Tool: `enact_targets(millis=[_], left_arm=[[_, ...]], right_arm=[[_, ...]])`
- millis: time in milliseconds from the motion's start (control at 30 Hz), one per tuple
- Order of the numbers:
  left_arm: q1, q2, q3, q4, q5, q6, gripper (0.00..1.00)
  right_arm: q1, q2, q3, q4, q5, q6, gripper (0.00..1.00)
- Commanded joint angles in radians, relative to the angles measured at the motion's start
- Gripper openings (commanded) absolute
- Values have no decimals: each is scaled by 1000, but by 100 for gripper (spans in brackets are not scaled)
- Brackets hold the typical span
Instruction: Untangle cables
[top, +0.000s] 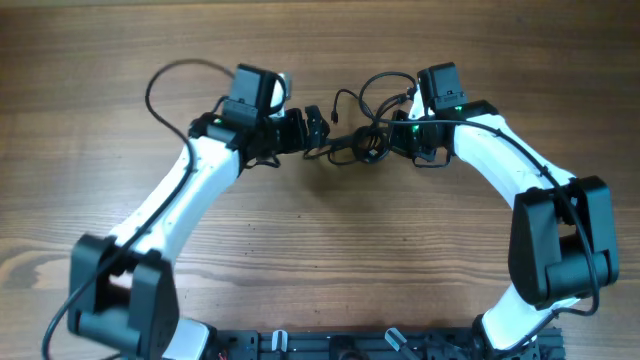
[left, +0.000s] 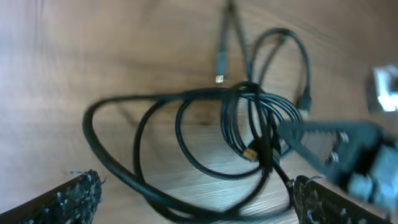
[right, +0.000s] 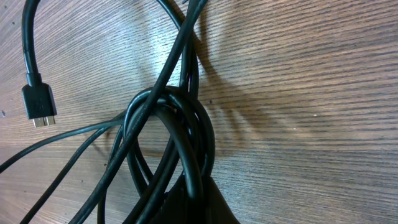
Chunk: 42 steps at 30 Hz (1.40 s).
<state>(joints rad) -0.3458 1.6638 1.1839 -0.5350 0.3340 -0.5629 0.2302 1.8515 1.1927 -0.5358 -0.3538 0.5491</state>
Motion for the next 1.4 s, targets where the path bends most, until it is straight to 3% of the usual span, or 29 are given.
enact_targets(millis=[0,267,400,567,733,933,1000,1067,1167,1300,1367], left_arm=[[-22,35,5,-3,6,-475,100],[-48,37,5,-2,6,-743,100],[-95,40,5,36,0,-789,99],[-153,53,5,53,-68,-789,81],[-167,94,5,53,-95,-838,73],[-163,128,5,57,-212,-835,55],[-160,128,5,60,-212,-831,43],[-159,127,5,62,-212,-825,25],[-155,119,5,84,-202,-703,4],[-113,54,5,154,-68,-359,4],[-75,0,5,154,-6,-324,4]], right_arm=[[6,23,10,-4,18,-1,5],[6,23,10,-4,21,-4,5],[6,23,10,-4,21,-13,5],[6,23,10,-4,21,-26,4],[6,23,10,-4,21,-26,5],[6,23,10,-5,21,-29,5],[6,23,10,-5,21,-28,4],[6,23,10,-5,21,-28,5],[6,23,10,-5,21,-26,5],[6,23,10,-5,26,-25,5],[6,23,10,-5,37,-23,5]])
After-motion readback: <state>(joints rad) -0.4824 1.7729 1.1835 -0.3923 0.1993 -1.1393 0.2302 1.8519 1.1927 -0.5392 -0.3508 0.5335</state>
